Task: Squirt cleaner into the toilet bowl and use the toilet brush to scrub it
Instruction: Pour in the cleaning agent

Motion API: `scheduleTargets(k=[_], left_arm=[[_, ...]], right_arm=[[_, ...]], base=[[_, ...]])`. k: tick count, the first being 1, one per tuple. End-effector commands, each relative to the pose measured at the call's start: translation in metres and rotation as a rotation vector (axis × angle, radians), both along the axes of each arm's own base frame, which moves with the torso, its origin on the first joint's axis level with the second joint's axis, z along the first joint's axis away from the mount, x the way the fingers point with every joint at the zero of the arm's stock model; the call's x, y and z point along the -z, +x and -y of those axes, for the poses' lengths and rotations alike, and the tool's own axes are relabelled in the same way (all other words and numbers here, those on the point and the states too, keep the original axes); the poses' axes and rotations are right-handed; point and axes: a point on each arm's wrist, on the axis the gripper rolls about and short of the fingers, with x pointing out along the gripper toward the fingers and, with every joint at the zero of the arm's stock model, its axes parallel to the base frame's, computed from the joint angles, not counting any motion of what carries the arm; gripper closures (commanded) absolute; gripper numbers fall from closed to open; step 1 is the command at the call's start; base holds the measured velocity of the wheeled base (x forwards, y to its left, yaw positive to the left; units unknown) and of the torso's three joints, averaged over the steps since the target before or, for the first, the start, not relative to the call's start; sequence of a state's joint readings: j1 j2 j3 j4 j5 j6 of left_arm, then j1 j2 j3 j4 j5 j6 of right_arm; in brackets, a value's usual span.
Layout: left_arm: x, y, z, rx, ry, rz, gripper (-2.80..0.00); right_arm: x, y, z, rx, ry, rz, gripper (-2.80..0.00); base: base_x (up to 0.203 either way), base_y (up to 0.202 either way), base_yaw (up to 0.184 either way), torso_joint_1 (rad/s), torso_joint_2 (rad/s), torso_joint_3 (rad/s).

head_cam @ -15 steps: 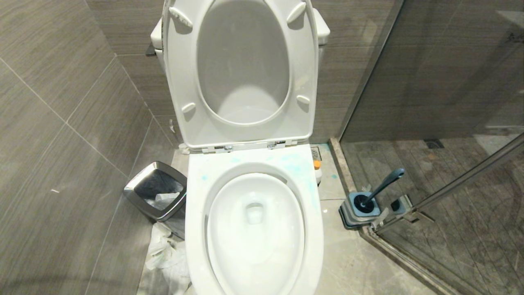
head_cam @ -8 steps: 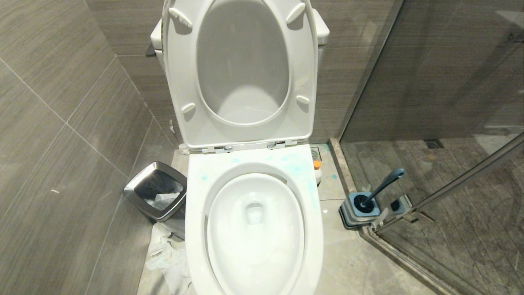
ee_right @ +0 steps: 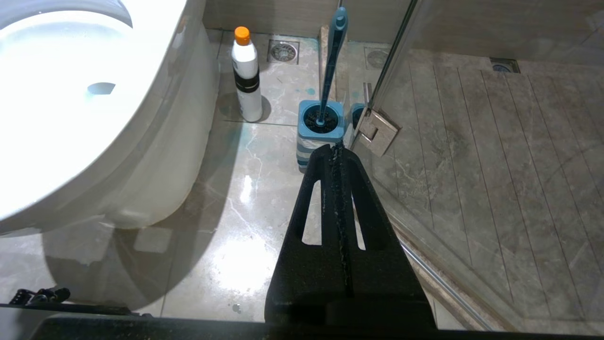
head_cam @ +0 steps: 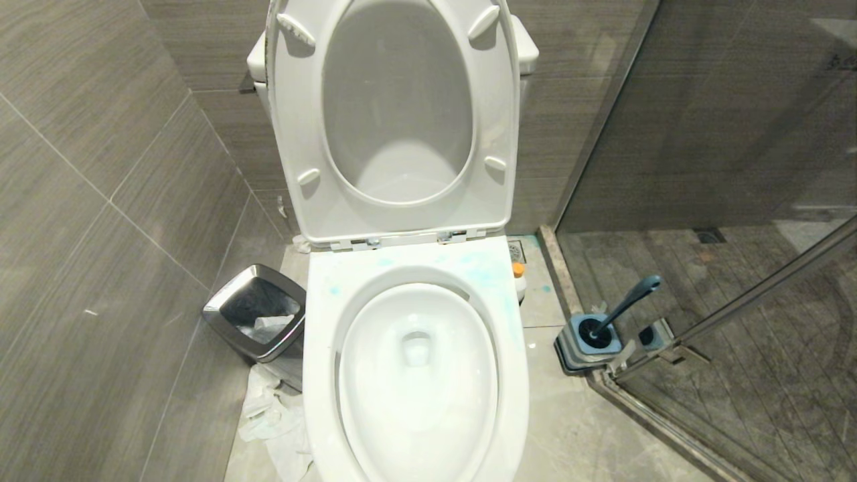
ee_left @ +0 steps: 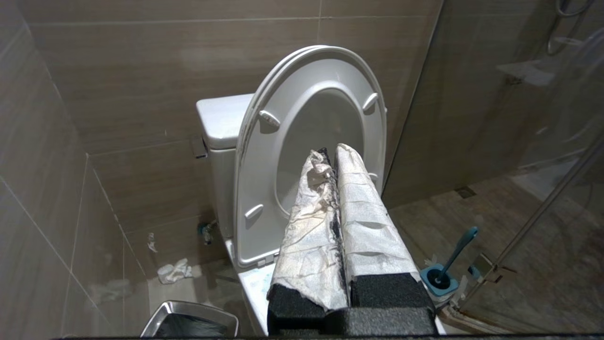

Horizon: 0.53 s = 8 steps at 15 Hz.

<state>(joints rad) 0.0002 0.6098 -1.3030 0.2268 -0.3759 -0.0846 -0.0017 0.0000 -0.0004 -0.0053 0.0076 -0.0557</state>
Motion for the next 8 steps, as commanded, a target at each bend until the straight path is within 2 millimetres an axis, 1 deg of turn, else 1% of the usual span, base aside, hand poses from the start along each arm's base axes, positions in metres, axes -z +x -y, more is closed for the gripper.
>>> scheduleTargets(k=[1,3,5,6,8], left_arm=[[0.021,-0.044,0.004,-0.027,0.008,0.079,0.0],[0.043,-0.062,0.006,-0.04,0.009,0.074,0.0],[0.064,-0.073,0.007,-0.051,0.006,0.058,0.0],[0.075,-0.074,0.008,-0.055,0.007,0.037,0.0],[0.08,-0.068,0.007,-0.066,0.01,0.009,0.0]], right_arm=[[0.0,0.0,0.0,0.0,-0.001,-0.001,0.0],[0.0,0.0,0.0,0.0,-0.001,-0.001,0.0],[0.0,0.0,0.0,0.0,-0.001,-0.001,0.0],[0.0,0.0,0.0,0.0,-0.001,0.0,0.0],[0.0,0.0,0.0,0.0,-0.001,-0.001,0.0]], base=[[0.0,0.0,0.0,0.0,0.0,0.0],[0.0,0.0,0.0,0.0,0.0,0.0],[0.0,0.0,0.0,0.0,0.0,0.0],[0.0,0.0,0.0,0.0,0.0,0.0],[0.0,0.0,0.0,0.0,0.0,0.0]])
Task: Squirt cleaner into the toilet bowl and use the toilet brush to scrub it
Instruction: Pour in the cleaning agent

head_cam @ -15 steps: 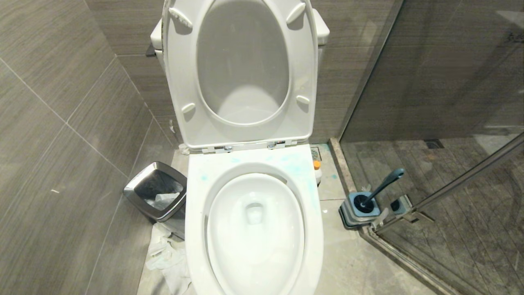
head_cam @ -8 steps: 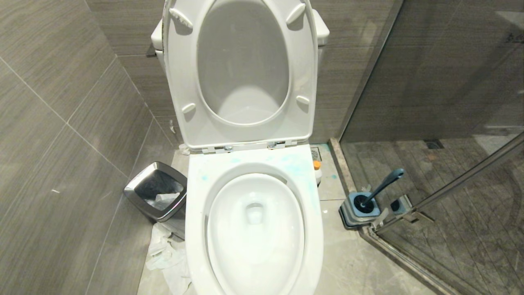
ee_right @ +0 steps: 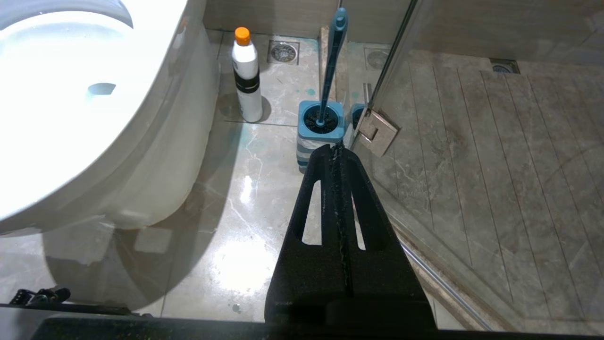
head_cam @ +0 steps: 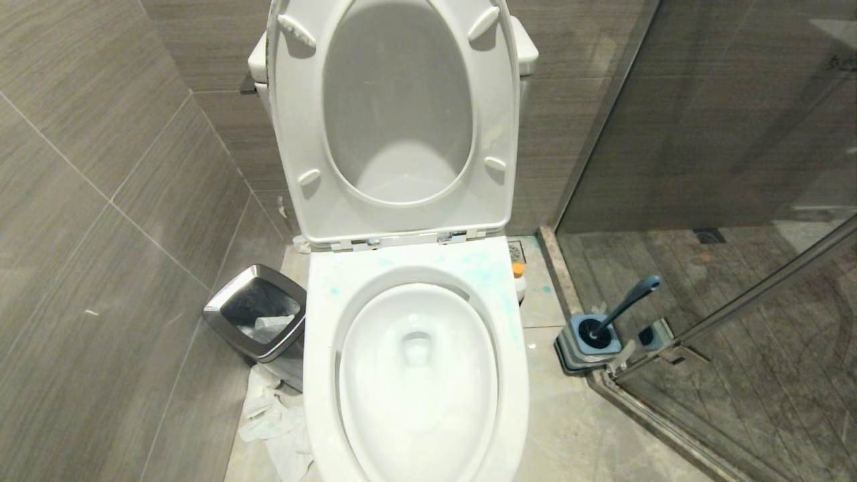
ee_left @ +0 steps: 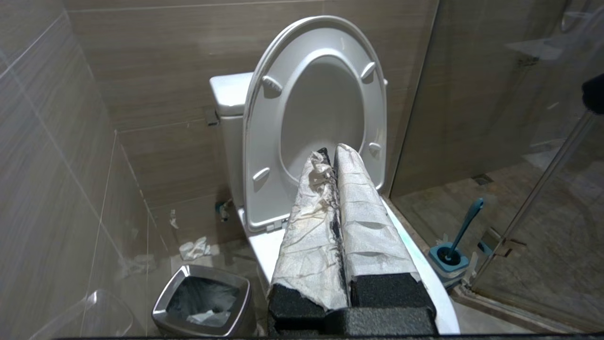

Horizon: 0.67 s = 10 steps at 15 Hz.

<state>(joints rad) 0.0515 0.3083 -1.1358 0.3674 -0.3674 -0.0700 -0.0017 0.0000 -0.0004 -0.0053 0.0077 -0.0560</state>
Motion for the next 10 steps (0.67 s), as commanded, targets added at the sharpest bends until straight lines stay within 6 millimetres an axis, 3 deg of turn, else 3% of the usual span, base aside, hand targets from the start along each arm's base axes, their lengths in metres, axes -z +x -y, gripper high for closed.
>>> scheduleTargets(k=[1,6,10], left_arm=[[0.013,-0.006,-0.001,0.006,0.008,0.005,0.0],[0.08,-0.016,-0.007,0.014,0.081,-0.035,0.0],[0.132,0.033,-0.01,-0.12,0.086,-0.203,0.0]], right_arm=[[0.0,0.0,0.0,0.0,-0.001,0.0,0.0],[0.0,0.0,0.0,0.0,-0.001,0.0,0.0],[0.0,0.0,0.0,0.0,-0.001,-0.001,0.0]], base=[[0.0,0.0,0.0,0.0,0.0,0.0],[0.0,0.0,0.0,0.0,0.0,0.0],[0.0,0.0,0.0,0.0,0.0,0.0]])
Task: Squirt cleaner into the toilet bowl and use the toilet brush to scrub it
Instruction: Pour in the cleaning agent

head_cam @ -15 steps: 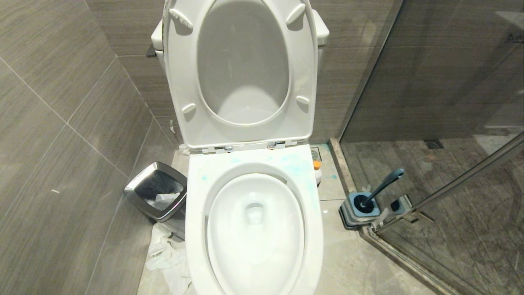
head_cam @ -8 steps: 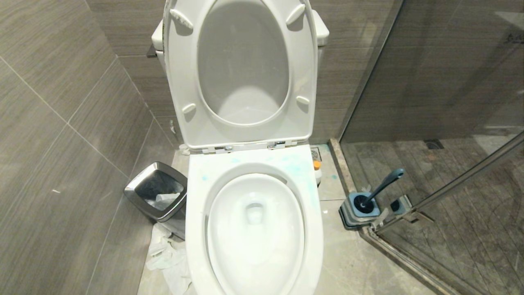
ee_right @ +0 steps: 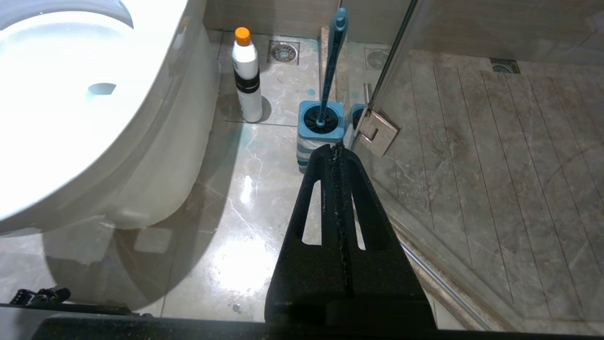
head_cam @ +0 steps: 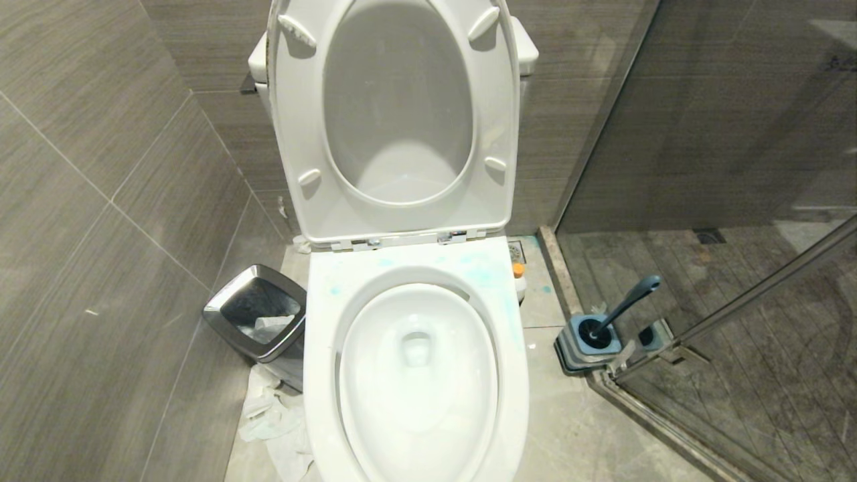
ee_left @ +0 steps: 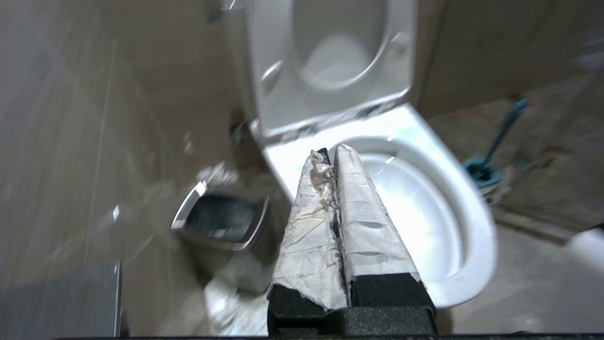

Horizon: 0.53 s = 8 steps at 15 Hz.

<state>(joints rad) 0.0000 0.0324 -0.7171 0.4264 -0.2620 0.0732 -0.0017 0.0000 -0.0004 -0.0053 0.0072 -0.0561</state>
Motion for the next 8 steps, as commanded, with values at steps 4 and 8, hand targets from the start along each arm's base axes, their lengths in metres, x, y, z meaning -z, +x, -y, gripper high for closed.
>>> scheduleTargets(k=[4,8], left_arm=[[0.081,0.073,-0.002,-0.091,0.008,-0.065,0.0],[0.117,0.09,-0.005,-0.218,-0.012,-0.128,0.0]], right_arm=[[0.0,0.0,0.0,-0.001,-0.001,0.0,0.0],[0.0,0.0,0.0,-0.001,-0.001,0.0,0.0]], base=[[0.0,0.0,0.0,0.0,0.0,0.0],[0.0,0.0,0.0,0.0,0.0,0.0]])
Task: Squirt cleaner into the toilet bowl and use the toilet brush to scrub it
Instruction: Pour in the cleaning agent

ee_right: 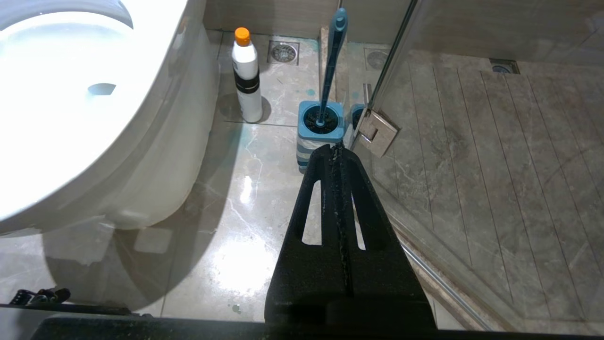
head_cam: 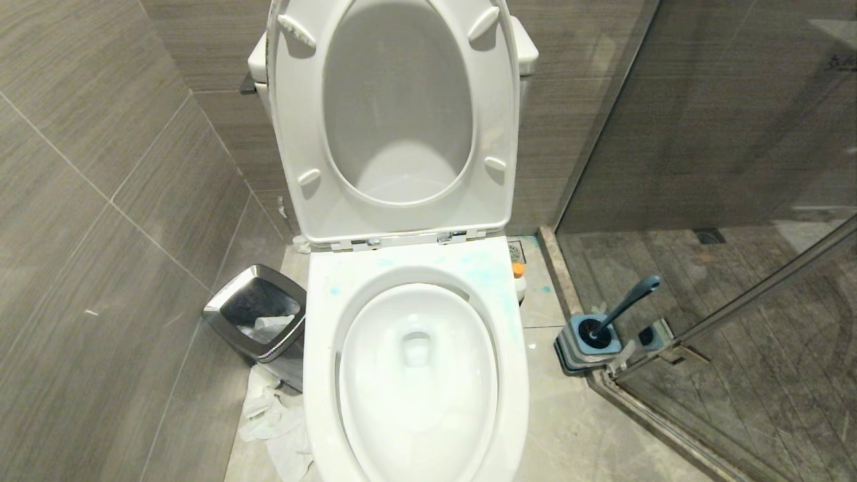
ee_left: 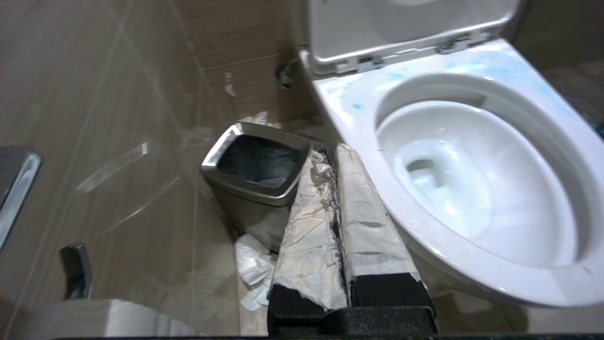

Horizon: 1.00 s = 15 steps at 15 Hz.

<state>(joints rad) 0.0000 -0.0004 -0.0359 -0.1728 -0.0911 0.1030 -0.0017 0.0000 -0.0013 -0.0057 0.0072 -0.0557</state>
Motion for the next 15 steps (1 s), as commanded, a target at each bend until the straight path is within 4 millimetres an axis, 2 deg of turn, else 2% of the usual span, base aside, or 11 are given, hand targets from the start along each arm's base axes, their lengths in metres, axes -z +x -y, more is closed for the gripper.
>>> scheduleTargets(k=[1,3,15], left_arm=[[0.0195,0.0048,-0.0015,-0.067,-0.006,-0.133,0.0],[0.0287,0.005,-0.0015,-0.069,0.007,-0.223,0.0],[0.0279,0.0052,-0.0016,-0.063,-0.082,-0.218,0.0]], right_arm=[[0.0003,0.0002,0.0,-0.001,-0.001,-0.002,0.0],[-0.0001,0.0001,0.0,-0.001,-0.001,-0.001,0.0],[0.0003,0.0002,0.0,-0.001,-0.001,-0.002,0.0]], base=[[0.0,0.0,0.0,0.0,0.0,0.0],[0.0,0.0,0.0,0.0,0.0,0.0],[0.0,0.0,0.0,0.0,0.0,0.0]])
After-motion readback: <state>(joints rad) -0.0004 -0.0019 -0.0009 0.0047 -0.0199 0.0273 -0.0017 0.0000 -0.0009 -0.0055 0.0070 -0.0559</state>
